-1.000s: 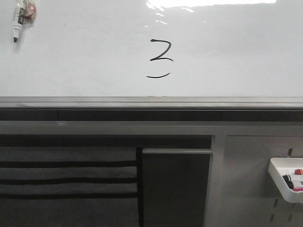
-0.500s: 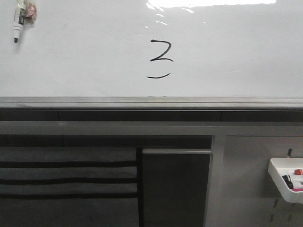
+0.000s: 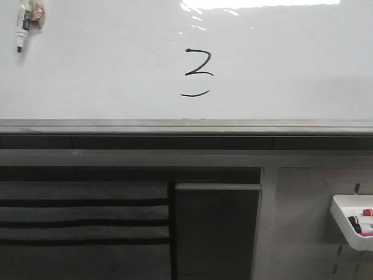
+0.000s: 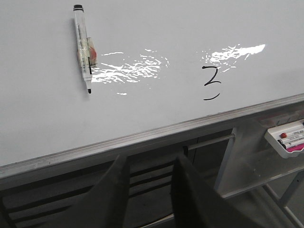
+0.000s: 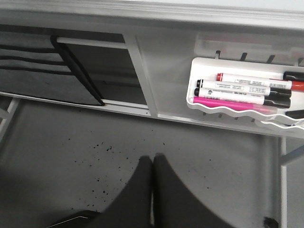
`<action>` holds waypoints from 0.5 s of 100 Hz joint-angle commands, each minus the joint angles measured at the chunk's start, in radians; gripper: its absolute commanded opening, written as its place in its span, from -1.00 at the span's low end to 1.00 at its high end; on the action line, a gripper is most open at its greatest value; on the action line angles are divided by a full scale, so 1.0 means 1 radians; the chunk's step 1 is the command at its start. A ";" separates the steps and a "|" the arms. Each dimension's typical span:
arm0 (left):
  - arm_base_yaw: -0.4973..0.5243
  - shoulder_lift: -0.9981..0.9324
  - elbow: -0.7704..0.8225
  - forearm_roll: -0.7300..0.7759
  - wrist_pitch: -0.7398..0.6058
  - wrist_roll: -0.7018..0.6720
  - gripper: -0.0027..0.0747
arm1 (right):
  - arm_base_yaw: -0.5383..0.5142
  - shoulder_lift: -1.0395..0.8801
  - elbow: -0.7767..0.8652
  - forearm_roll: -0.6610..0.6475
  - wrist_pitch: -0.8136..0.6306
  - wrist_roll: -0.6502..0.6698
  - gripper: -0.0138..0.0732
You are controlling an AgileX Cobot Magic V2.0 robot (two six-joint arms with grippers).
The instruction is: Write number 3 on whiteboard
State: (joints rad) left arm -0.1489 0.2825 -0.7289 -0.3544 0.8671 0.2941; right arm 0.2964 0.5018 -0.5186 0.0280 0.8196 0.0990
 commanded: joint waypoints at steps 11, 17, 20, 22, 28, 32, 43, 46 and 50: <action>0.001 0.015 -0.020 -0.029 -0.064 -0.010 -0.67 | -0.005 0.001 -0.022 -0.008 -0.047 0.000 -0.85; 0.001 0.015 -0.020 -0.029 -0.064 -0.010 -0.72 | -0.005 0.001 -0.022 -0.008 -0.047 0.000 -0.85; 0.001 0.015 -0.020 -0.029 -0.064 -0.010 -0.74 | -0.005 0.001 -0.022 -0.008 -0.047 0.000 -0.85; 0.001 0.015 -0.020 -0.023 -0.064 -0.010 -0.76 | -0.005 0.001 -0.022 -0.008 -0.047 0.000 -0.85; 0.001 0.015 -0.020 0.057 -0.067 -0.010 -0.84 | -0.005 0.001 -0.022 -0.008 -0.047 0.000 -0.85; 0.001 0.015 -0.014 0.126 -0.067 -0.010 -0.89 | -0.005 0.001 -0.022 -0.008 -0.047 0.000 -0.85; 0.008 -0.024 0.067 0.259 -0.160 -0.010 -0.98 | -0.005 0.001 -0.022 -0.008 -0.047 0.000 -0.85; 0.019 -0.051 0.114 0.280 -0.224 -0.010 -0.98 | -0.005 0.001 -0.022 -0.008 -0.047 0.000 -0.85; 0.030 -0.081 0.167 0.287 -0.303 -0.010 -0.98 | -0.005 0.001 -0.022 -0.008 -0.047 0.000 -0.85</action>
State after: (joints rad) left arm -0.1381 0.2359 -0.6197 -0.1163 0.7799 0.2922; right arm 0.2964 0.5018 -0.5170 0.0280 0.8277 0.1007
